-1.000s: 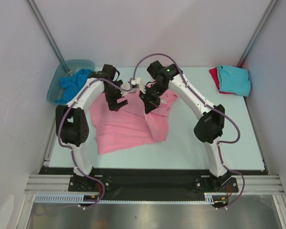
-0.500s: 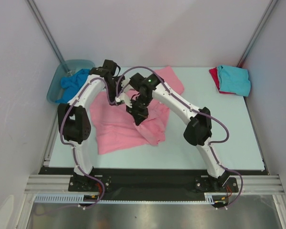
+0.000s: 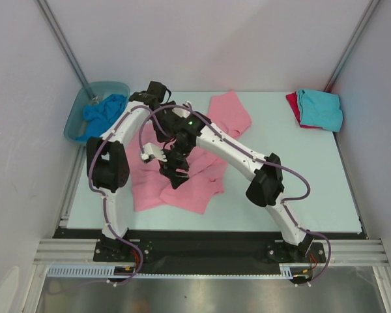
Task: Fold and stack the t-shirts
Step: Flatten the tshirt out
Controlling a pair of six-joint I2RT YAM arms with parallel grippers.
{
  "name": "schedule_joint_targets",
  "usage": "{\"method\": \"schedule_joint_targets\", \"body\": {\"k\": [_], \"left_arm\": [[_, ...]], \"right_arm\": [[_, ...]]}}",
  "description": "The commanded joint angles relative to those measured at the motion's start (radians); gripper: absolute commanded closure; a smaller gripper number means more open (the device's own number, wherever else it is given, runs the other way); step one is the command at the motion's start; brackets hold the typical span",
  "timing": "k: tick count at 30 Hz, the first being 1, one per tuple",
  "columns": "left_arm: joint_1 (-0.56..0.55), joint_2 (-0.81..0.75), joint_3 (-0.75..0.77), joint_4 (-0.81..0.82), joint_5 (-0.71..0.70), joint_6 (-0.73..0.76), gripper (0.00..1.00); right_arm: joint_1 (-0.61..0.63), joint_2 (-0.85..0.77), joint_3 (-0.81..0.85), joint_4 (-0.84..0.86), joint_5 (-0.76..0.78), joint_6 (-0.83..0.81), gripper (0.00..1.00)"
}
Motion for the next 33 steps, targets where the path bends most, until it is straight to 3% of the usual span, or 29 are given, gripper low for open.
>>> {"method": "schedule_joint_targets", "body": {"k": [1,5,10,15,20,25,29,33], "left_arm": [[-0.009,-0.012,-0.021,0.064,0.042,-0.074,0.00],[-0.009,-0.004,-0.007,0.082,0.047,-0.083,0.00],[0.011,-0.021,-0.007,0.113,0.008,-0.140,0.00],[0.098,-0.095,-0.135,0.270,-0.007,-0.322,0.00],[0.209,-0.176,-0.278,0.413,-0.017,-0.552,0.00],[0.230,-0.248,-0.382,0.413,-0.031,-0.520,0.00],[0.230,-0.279,-0.383,0.392,-0.041,-0.493,0.00],[0.229,-0.283,-0.357,0.361,-0.016,-0.491,0.00]], "right_arm": [[0.001,-0.071,0.010,-0.041,0.047,0.050,0.36],[-0.003,-0.115,-0.091,0.019,0.121,0.074,0.25],[-0.112,-0.205,-0.276,0.180,0.323,0.197,0.25],[-0.408,-0.209,-0.322,0.324,0.391,0.401,0.25],[-0.581,-0.140,-0.312,0.366,0.223,0.566,0.25],[-0.628,-0.013,-0.234,0.340,0.032,0.617,0.31],[-0.626,0.057,-0.142,0.297,-0.073,0.604,0.34],[-0.640,0.097,-0.162,0.269,-0.162,0.581,0.40]]}}
